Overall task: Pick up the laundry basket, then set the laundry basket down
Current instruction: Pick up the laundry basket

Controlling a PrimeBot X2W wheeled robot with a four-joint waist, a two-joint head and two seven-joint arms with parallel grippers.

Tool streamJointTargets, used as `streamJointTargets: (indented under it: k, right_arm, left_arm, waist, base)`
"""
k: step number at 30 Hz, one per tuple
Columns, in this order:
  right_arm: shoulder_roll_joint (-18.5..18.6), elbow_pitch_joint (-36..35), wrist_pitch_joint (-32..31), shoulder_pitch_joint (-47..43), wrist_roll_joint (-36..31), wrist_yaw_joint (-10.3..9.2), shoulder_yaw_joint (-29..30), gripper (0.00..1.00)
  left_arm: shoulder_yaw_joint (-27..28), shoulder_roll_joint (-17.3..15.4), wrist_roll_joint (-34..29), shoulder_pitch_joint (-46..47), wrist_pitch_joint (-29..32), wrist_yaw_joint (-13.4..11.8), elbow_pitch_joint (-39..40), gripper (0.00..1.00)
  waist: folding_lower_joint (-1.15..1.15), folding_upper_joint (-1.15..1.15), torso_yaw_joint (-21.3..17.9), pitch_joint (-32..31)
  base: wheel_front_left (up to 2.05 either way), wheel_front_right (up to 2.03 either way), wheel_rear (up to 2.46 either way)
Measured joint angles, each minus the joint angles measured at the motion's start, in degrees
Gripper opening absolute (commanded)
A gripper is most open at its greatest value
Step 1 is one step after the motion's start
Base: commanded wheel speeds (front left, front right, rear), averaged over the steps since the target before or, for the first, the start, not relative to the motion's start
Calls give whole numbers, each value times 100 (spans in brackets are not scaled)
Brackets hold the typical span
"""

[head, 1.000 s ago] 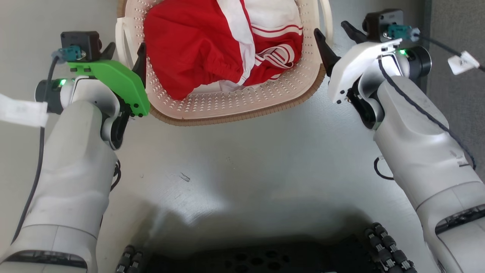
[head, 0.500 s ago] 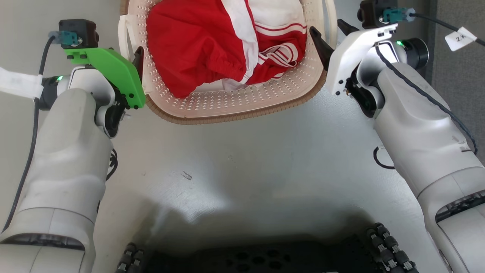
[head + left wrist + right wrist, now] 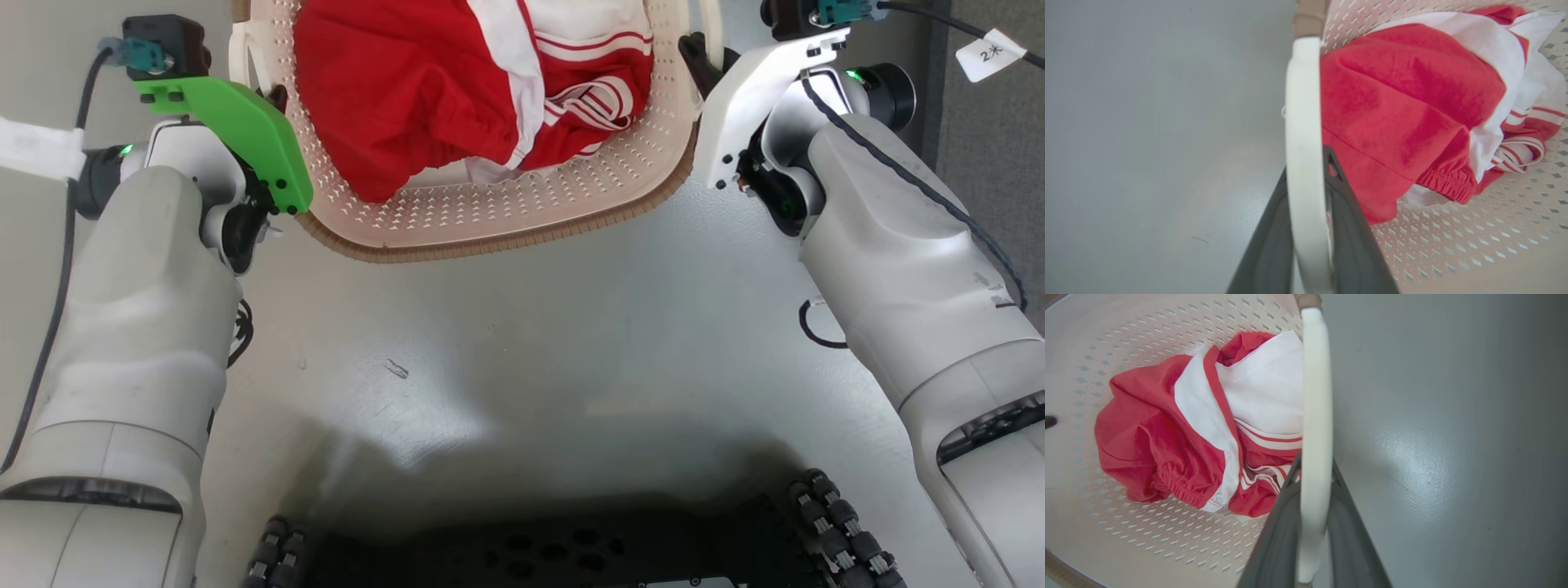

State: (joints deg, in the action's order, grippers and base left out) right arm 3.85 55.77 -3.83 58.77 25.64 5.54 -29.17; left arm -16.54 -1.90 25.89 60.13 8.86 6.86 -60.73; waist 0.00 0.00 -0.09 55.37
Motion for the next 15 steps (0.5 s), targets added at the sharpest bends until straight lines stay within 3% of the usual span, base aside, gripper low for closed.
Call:
streamJointTargets:
  k: [15]
  right_arm:
    - [-40, 377, 75, 132, 236, 0, -174, 0]
  left_arm:
    - [-24, 93, 63, 137, -120, 1, -397, 0]
  waist:
    - [0, 0, 24, -92]
  base:
    - [0, 0, 0]
